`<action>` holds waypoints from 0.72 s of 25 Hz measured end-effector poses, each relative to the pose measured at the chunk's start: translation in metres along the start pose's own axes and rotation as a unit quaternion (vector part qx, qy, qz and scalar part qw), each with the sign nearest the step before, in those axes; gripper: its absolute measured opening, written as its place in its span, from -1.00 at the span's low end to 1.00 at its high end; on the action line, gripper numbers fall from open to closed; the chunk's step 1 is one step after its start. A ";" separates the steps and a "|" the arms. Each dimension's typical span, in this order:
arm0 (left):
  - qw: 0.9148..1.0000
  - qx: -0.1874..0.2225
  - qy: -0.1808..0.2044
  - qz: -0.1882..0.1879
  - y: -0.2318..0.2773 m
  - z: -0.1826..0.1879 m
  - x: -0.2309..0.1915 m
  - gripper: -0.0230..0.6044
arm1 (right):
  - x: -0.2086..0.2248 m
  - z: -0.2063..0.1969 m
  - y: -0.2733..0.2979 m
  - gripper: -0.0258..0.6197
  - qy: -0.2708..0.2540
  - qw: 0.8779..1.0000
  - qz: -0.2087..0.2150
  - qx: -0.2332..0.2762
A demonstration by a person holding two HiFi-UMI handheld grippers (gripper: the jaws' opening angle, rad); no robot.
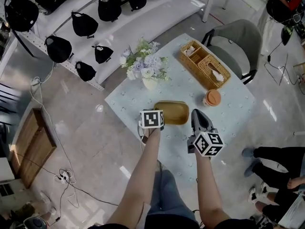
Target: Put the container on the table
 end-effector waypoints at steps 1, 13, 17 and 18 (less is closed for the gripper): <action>1.000 -0.004 0.002 0.002 0.003 -0.001 -0.001 -0.90 | 0.000 -0.001 0.000 -0.92 0.000 1.000 0.000 -0.001; 0.999 -0.035 0.001 -0.002 0.022 -0.007 0.000 -0.90 | 0.004 -0.001 -0.001 -0.92 -0.002 1.000 0.001 -0.003; 0.999 -0.032 -0.007 -0.015 0.023 -0.009 0.000 -0.89 | 0.005 -0.001 -0.003 -0.92 -0.004 1.000 0.003 -0.006; 0.999 -0.029 -0.010 -0.017 0.023 -0.009 0.000 -0.84 | 0.005 -0.002 -0.004 -0.92 -0.005 1.000 0.003 -0.007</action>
Point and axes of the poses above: the fingertips, and each gripper's own axes: y forward along the fingers, x to its right, z out of its top, the point moved 10 cm from there along -y, backward along the fingers, and after that the axes turned 3 degrees about x, right-handed, at the moved point
